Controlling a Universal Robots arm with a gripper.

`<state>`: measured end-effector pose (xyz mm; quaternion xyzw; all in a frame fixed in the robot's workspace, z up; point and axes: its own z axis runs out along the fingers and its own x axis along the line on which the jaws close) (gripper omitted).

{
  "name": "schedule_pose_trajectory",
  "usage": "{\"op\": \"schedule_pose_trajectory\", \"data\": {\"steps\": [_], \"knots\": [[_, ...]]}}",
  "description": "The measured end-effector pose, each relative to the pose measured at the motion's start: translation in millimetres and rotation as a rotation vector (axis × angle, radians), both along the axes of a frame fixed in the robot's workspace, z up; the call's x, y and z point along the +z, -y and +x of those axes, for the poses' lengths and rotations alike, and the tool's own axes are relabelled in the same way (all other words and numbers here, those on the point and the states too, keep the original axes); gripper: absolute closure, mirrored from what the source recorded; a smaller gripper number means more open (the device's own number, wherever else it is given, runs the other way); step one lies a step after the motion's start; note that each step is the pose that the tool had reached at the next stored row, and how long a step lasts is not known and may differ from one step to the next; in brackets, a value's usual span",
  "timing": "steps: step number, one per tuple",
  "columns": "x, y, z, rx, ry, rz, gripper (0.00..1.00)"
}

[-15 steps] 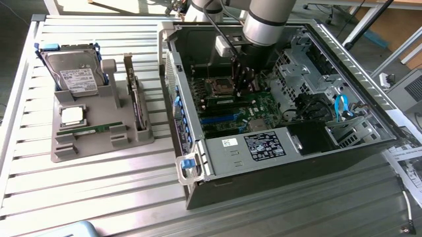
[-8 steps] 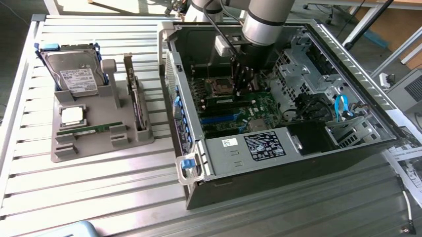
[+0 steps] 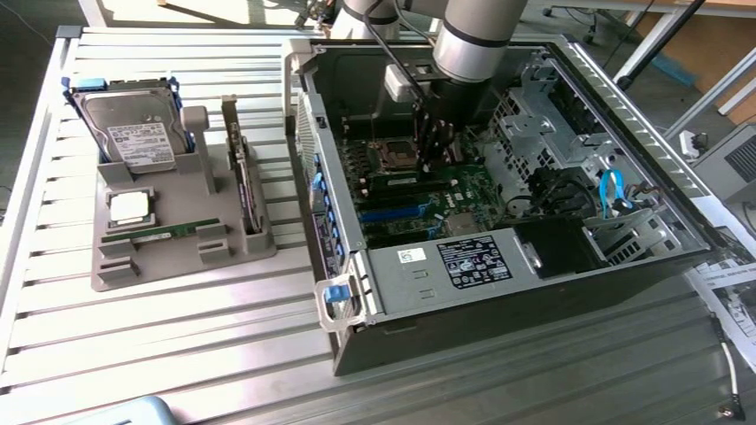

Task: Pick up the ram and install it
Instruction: 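Insert the ram into the slot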

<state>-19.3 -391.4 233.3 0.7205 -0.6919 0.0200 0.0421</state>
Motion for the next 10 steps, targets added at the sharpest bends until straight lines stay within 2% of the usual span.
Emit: {"op": "schedule_pose_trajectory", "data": {"steps": [10], "knots": [[-0.5, 0.1, -0.1, 0.01, 0.0001, 0.0001, 0.86]]}}
